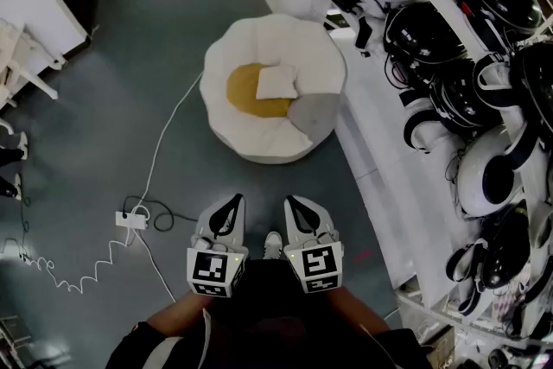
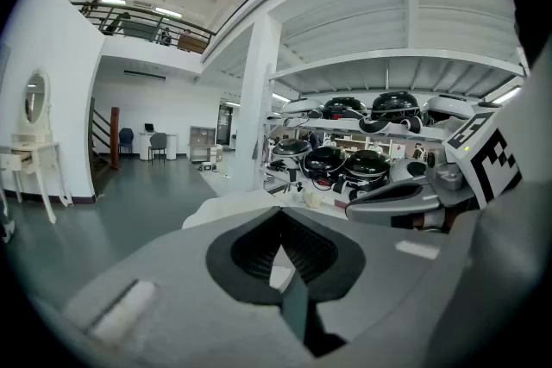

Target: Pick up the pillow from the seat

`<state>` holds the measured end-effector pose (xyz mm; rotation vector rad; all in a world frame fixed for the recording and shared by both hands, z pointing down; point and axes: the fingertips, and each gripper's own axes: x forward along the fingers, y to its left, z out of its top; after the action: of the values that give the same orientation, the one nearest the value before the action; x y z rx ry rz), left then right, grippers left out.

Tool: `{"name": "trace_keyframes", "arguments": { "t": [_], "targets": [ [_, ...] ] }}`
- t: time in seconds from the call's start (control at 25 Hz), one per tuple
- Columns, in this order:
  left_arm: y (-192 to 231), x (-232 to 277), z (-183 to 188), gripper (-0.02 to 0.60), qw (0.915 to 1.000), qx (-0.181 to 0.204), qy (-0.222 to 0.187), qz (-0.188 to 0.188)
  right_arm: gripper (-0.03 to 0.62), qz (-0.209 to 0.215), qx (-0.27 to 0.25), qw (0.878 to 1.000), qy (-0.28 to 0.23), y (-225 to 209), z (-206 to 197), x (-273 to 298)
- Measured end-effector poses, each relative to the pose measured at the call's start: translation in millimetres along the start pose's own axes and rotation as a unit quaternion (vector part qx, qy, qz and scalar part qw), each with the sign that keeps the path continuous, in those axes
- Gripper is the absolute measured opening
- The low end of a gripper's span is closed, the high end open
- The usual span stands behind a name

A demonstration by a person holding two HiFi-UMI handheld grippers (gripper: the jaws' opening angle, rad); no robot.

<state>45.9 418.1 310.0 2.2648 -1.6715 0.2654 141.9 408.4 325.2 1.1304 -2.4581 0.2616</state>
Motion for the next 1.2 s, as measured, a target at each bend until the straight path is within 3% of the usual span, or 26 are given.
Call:
{"name": "trace_keyframes", "arguments": {
  "t": [0.6,0.88,1.2],
  "targets": [
    [11,5,5,0.002,0.9999,0.005,-0.003,-0.01,0.002,-0.006,0.017,1.0,-0.001,3,6,11],
    [36,12,15,0.002,0.9996,0.011,-0.003,-0.027,0.002,-0.035,0.035,0.999,-0.006,2,19,31],
    [87,23,43,0.002,0.9977,0.029,-0.009,-0.06,0.002,-0.08,0.051,0.995,-0.019,14,61,70]
  ]
}}
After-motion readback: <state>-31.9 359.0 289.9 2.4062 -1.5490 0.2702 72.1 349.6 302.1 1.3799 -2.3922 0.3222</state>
